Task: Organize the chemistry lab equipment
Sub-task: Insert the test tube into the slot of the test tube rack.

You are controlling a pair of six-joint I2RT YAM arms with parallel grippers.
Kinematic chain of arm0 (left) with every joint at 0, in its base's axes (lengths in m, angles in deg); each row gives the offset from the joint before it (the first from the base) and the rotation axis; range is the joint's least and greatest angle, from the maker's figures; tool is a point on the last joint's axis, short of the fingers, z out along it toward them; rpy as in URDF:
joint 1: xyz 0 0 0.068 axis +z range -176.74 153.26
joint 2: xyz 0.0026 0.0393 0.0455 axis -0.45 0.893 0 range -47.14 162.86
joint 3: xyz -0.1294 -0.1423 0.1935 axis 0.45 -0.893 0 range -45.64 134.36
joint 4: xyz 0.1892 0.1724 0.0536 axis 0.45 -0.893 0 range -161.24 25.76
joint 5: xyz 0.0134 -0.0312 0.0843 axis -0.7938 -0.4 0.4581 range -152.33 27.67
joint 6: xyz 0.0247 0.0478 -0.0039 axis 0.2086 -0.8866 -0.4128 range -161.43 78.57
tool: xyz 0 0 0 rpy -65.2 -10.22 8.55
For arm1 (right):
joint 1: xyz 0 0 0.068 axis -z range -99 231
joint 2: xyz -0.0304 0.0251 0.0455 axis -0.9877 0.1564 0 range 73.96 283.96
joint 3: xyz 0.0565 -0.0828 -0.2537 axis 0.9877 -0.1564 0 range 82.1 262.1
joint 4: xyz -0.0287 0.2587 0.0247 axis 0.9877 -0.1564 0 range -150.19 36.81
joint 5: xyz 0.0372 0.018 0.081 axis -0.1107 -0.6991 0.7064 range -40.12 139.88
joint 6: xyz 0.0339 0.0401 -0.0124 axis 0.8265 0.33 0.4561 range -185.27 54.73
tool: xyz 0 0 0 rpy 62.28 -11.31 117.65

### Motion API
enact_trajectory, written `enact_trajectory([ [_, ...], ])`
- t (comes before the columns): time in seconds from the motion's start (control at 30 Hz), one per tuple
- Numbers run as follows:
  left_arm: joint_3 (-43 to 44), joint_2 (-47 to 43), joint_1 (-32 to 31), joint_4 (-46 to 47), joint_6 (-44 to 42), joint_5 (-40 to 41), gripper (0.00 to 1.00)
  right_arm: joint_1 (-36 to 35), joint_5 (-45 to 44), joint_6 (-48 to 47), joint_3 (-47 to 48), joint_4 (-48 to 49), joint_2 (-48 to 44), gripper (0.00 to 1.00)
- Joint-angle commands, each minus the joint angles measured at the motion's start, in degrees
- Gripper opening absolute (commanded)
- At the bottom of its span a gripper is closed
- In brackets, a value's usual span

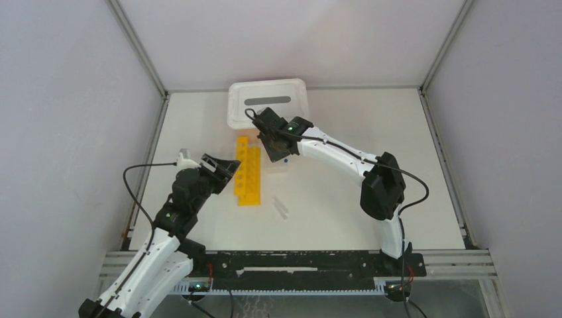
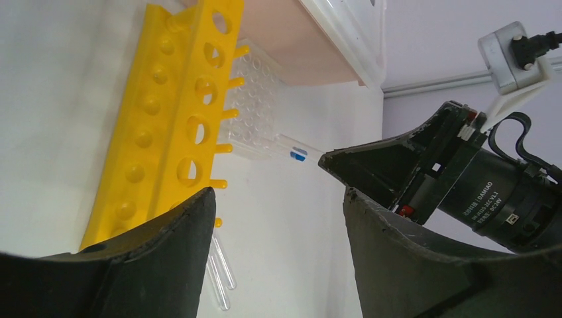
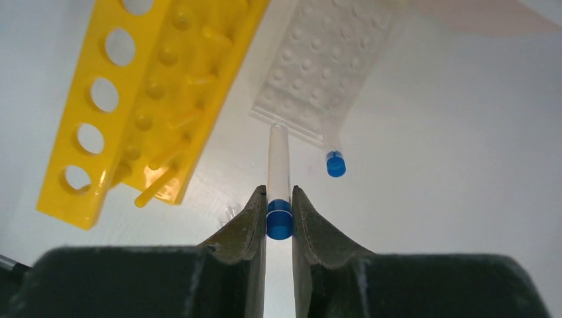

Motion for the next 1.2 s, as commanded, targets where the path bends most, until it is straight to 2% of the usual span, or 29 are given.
enact_trajectory([
  [0.0, 3.48, -1.64, -0.17, -0.41, -2.23, 1.76, 0.75, -0.59, -3.78, -0.31, 5.26, -7.16, 1.00, 0.11],
  [0.47, 2.85, -3.81, -0.27, -1.94, -3.42, 3.24, 0.74, -0.65, -6.33, -0.99, 19.39, -17.34, 11.43, 0.10],
  [1.17, 2.41, -3.20, -0.31, -1.35, -3.64, 3.14, 0.75, 1.13, -3.89, -1.79, 20.00, -17.02, 14.92, 0.09],
])
